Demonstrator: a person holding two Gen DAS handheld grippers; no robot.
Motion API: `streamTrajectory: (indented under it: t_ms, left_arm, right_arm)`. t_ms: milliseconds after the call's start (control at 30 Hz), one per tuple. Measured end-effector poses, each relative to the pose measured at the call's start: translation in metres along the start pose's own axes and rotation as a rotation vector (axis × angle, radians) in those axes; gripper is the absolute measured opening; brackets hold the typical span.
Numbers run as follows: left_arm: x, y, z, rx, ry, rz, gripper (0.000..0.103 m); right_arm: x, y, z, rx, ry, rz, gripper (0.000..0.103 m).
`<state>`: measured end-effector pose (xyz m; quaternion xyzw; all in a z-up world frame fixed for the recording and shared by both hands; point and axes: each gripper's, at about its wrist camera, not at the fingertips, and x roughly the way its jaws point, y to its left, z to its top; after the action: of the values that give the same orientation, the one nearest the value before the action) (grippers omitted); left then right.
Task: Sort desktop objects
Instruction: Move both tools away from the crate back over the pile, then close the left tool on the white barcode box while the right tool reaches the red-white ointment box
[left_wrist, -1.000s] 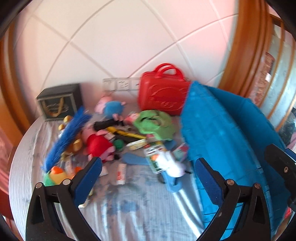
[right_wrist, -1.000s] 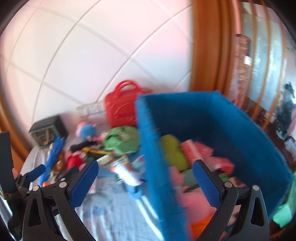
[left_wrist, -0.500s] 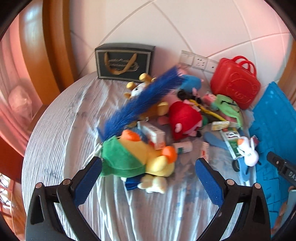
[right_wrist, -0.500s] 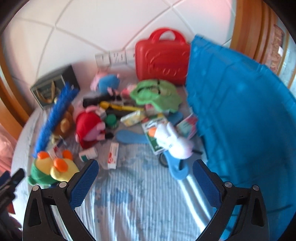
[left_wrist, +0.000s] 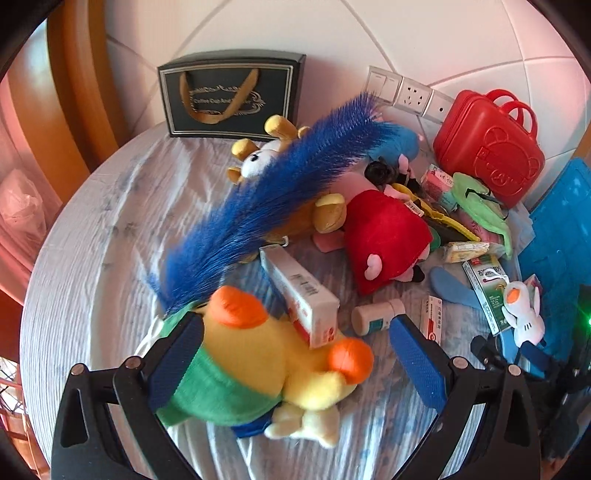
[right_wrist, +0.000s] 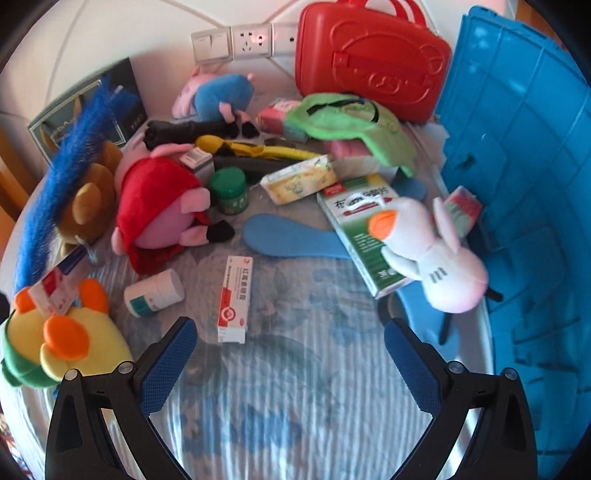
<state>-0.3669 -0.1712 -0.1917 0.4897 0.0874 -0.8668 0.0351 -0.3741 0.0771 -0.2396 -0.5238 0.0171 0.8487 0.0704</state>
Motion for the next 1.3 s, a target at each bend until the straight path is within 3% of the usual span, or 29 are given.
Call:
streamTrajectory:
  t_ms: [167,400,667,800,867,1067,1300]
  left_arm:
    - [0.039,-0.007,0.013,-0.018,0.08,0.037,0.102]
    - [0.067,-0.011,0.023,-0.008,0.106,0.071,0.102]
    - [0.067,0.008,0.031,-0.088,0.11,0.041,0.102]
    - [0.083,0.017,0.046,-0.135,0.202,0.017,0.102]
    - [0.085,0.023,0.051,-0.145,0.211,0.017,0.102]
    - [0.094,0.009,0.039,-0.073,0.272,0.023,0.102]
    - [0.122,0.023,0.033,-0.124,0.338,0.035,0.101]
  right_arm:
    - [0.018,0.003,0.006,0.005,0.014,-0.01,0.103]
    - [0.037,0.005,0.012,0.017,0.027,-0.022,0.103]
    - [0.044,0.006,0.011,0.028,0.035,-0.011,0.103]
    - [0.043,0.008,0.011,0.034,0.033,0.003,0.103]
    - [0.041,0.008,0.009,0.037,0.027,0.012,0.103]
    - [0.044,0.004,0.007,0.052,0.034,0.013,0.103]
    - [0.052,0.007,0.007,0.027,0.048,0.016,0.103]
